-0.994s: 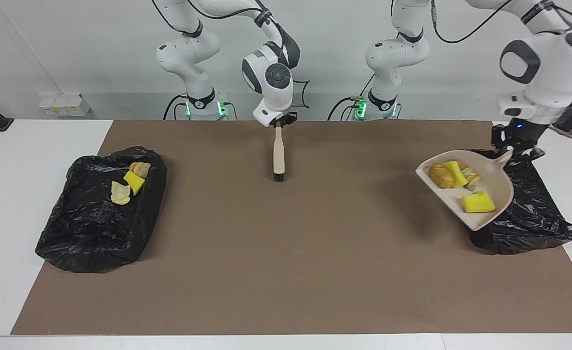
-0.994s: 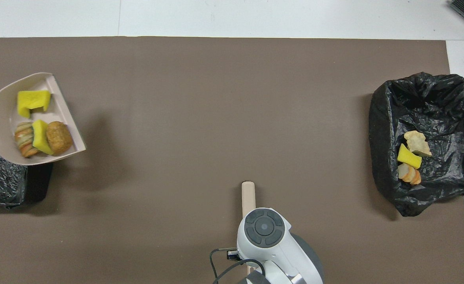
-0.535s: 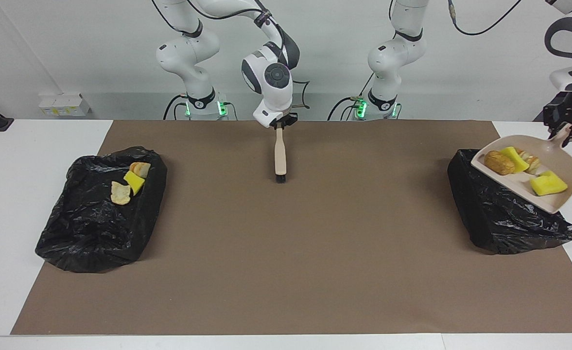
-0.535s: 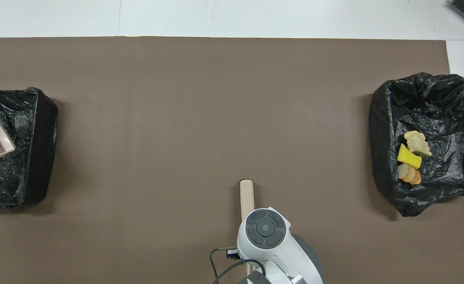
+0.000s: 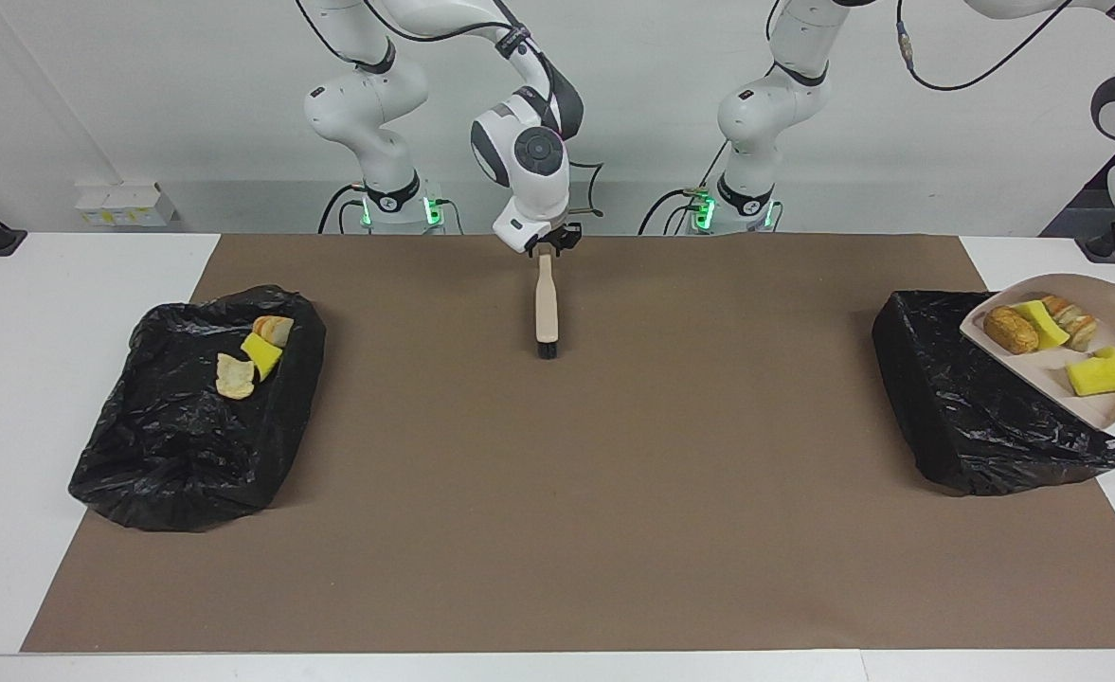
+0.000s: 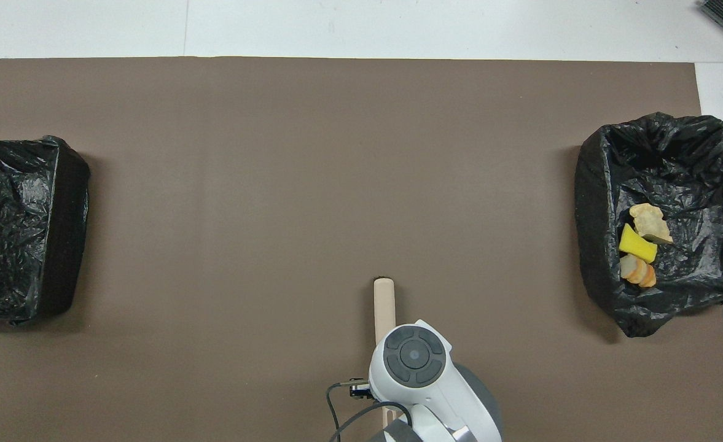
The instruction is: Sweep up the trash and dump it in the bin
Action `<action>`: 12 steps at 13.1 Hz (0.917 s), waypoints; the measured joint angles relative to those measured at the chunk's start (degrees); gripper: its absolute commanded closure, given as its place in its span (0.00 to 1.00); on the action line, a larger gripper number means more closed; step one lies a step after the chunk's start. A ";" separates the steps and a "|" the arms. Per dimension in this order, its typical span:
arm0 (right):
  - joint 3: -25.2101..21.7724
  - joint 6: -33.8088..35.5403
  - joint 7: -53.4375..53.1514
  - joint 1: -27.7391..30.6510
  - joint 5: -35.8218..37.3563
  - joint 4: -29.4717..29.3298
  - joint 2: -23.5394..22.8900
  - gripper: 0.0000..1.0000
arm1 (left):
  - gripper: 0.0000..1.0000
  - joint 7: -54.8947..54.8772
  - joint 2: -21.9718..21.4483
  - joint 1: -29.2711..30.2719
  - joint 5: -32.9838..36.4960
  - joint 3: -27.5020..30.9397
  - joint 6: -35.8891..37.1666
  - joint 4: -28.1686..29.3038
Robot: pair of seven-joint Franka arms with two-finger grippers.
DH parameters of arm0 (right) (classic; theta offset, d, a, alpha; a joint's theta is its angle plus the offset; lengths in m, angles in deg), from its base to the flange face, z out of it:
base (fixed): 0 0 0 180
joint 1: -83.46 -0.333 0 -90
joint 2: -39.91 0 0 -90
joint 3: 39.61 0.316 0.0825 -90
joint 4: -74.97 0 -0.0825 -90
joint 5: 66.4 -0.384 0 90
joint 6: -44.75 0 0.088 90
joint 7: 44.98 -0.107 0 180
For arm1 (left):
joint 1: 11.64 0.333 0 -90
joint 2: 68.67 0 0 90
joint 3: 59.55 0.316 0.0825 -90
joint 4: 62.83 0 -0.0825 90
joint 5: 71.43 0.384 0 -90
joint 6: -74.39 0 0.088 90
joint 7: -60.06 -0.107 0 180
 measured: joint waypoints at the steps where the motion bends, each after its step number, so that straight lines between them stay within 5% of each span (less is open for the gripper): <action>1: -0.08 -0.39 0.00 0.08 0.22 -1.11 -0.35 0.00 | 1.00 0.00 0.11 -0.28 2.54 -0.19 -0.41 0.72; 12: -1.18 -0.62 0.34 12.03 14.72 -19.91 -1.66 0.00 | 1.00 7.20 -2.04 -6.42 26.43 -0.51 2.70 3.55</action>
